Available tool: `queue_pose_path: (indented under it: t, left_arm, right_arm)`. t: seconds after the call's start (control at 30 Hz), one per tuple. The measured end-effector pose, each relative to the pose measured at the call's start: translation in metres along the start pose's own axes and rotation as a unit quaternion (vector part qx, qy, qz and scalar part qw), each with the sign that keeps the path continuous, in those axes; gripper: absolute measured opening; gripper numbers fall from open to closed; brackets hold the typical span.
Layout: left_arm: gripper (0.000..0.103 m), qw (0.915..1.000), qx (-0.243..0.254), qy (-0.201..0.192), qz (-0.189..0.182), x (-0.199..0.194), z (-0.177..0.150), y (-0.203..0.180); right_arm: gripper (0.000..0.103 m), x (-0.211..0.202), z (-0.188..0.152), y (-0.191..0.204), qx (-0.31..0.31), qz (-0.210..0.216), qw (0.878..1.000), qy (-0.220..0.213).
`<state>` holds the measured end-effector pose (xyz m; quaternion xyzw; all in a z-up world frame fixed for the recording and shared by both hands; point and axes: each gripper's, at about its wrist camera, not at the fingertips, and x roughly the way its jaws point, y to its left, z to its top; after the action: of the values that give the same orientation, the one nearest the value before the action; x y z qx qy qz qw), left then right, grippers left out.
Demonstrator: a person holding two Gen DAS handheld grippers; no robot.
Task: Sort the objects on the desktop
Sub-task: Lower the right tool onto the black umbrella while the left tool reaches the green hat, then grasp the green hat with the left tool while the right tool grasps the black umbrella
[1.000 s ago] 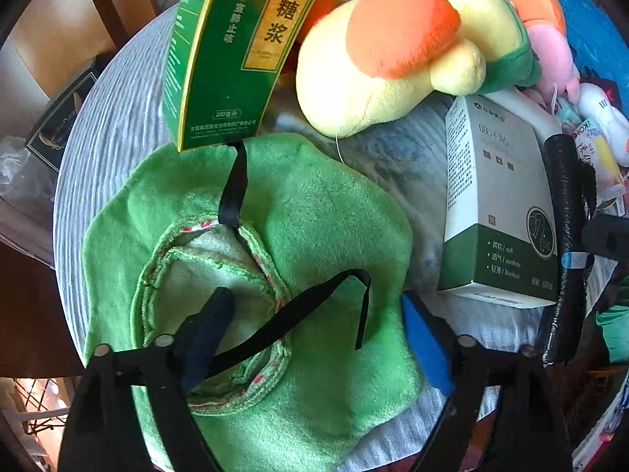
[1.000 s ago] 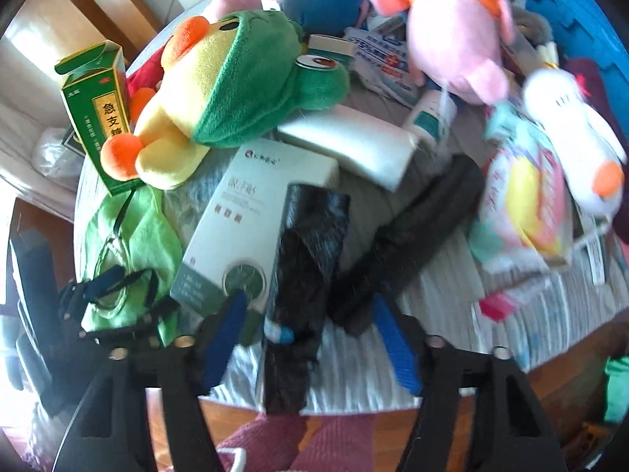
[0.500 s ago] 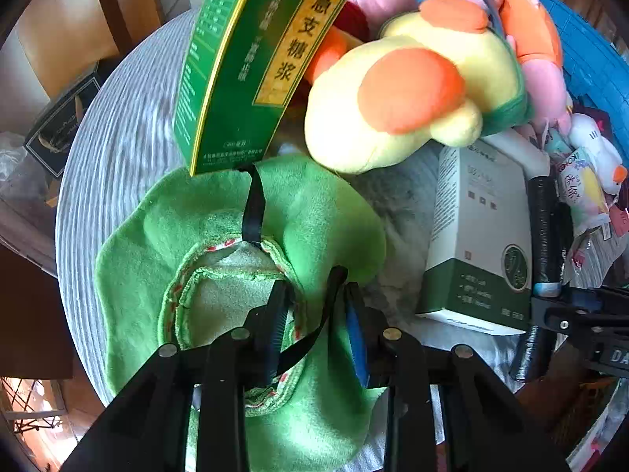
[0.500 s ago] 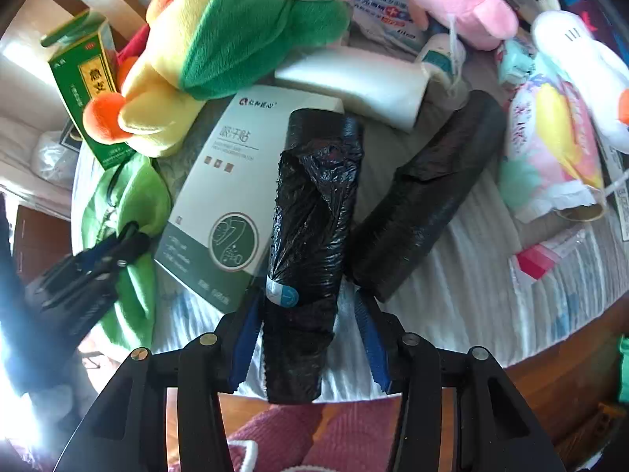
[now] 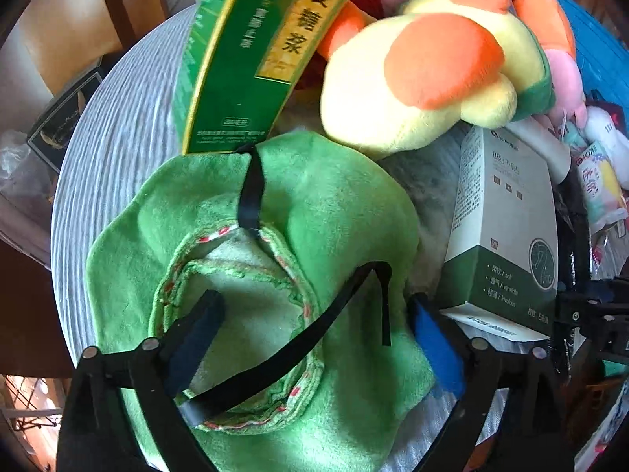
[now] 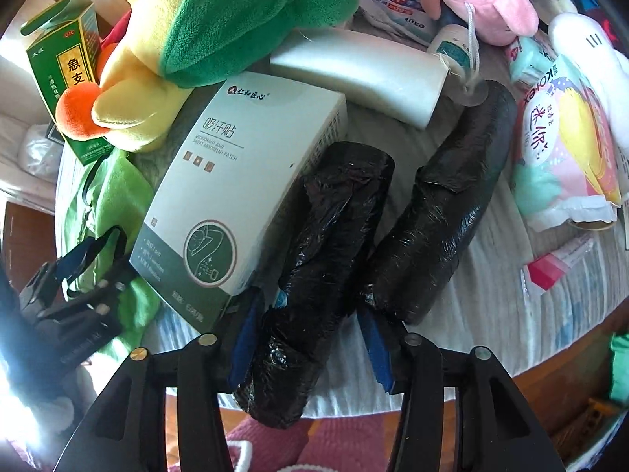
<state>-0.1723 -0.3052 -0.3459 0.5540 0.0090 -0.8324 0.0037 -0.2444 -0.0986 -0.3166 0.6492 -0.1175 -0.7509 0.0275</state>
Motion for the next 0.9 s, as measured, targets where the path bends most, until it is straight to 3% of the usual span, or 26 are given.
queue_pose_path:
  t: [0.1, 0.13, 0.17, 0.23, 0.3, 0.4, 0.6, 0.77, 0.9]
  left_arm:
    - [0.099, 0.9999, -0.002, -0.014, 0.002, -0.001, -0.001, -0.001]
    - [0.084, 0.9997, -0.003, -0.022, 0.003, -0.004, -0.001, 0.000]
    - [0.055, 0.9996, -0.004, -0.029, 0.005, -0.008, 0.000, 0.001]
    - [0.021, 0.9994, -0.011, -0.030, 0.010, -0.015, 0.002, 0.005]
    - [0.019, 0.9994, -0.011, -0.030, 0.013, -0.019, 0.003, 0.005]
    - [0.018, 0.9978, 0.004, -0.061, 0.023, -0.040, 0.006, 0.002]
    - [0.018, 0.9919, 0.013, -0.127, 0.002, -0.098, 0.017, -0.002]
    - [0.018, 0.9845, 0.033, -0.172, -0.017, -0.134, 0.031, -0.010]
    - [0.018, 0.9821, 0.047, -0.181, -0.022, -0.144, 0.037, -0.025]
  right_arm:
    - [0.051, -0.005, -0.003, -0.003, 0.002, 0.002, 1.000, -0.008]
    - [0.047, -0.006, -0.005, -0.003, -0.001, -0.001, 1.000, -0.013]
    - [0.045, -0.007, -0.006, -0.003, -0.005, -0.006, 1.000, -0.016]
    - [0.041, -0.010, -0.009, -0.004, -0.013, -0.012, 1.000, -0.023]
    - [0.041, -0.014, -0.013, -0.004, -0.015, -0.017, 0.999, -0.029]
    - [0.039, -0.020, -0.017, -0.008, -0.010, -0.015, 0.999, -0.033]
    - [0.038, -0.052, -0.025, -0.023, 0.012, 0.034, 0.998, -0.042]
    - [0.037, -0.097, -0.020, -0.031, 0.005, 0.043, 0.996, -0.080]
    - [0.036, -0.117, -0.033, -0.002, -0.010, 0.042, 0.993, -0.114]
